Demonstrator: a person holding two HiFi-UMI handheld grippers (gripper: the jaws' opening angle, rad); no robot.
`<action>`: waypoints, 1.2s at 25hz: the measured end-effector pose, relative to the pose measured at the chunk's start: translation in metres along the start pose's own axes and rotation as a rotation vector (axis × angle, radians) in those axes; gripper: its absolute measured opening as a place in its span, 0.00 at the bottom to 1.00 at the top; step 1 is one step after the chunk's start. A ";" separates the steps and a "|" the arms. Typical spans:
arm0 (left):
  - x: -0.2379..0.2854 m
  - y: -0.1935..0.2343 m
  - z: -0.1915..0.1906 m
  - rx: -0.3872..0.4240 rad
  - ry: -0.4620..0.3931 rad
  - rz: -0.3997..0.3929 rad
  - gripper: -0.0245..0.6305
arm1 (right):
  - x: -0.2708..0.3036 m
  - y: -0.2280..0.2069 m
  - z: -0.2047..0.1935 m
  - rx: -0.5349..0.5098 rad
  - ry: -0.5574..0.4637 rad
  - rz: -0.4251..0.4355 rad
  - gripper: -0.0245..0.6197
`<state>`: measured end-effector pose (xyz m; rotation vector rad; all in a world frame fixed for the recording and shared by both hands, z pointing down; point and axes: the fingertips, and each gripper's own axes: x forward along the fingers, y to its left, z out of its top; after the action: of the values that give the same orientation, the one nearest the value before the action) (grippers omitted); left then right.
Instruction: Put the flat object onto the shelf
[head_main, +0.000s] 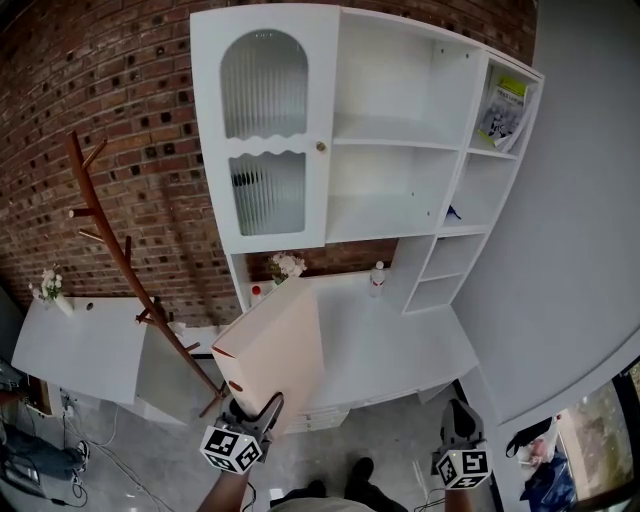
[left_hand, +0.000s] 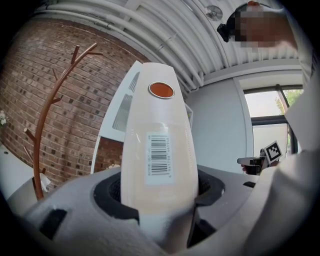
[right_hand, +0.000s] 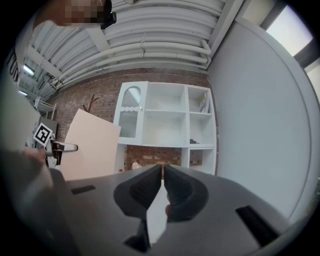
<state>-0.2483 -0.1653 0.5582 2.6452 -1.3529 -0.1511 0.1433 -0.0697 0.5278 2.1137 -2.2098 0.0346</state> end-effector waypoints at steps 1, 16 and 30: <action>0.003 0.000 -0.001 0.000 0.001 0.002 0.48 | 0.005 -0.001 0.000 -0.002 0.000 0.005 0.09; 0.067 -0.013 -0.002 0.010 -0.006 0.093 0.48 | 0.093 -0.051 0.007 0.006 0.004 0.110 0.09; 0.159 -0.050 0.038 0.341 0.014 0.162 0.47 | 0.173 -0.093 0.015 -0.009 -0.004 0.251 0.09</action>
<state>-0.1219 -0.2698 0.5093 2.7742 -1.7148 0.1310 0.2280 -0.2469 0.5224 1.8195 -2.4576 0.0367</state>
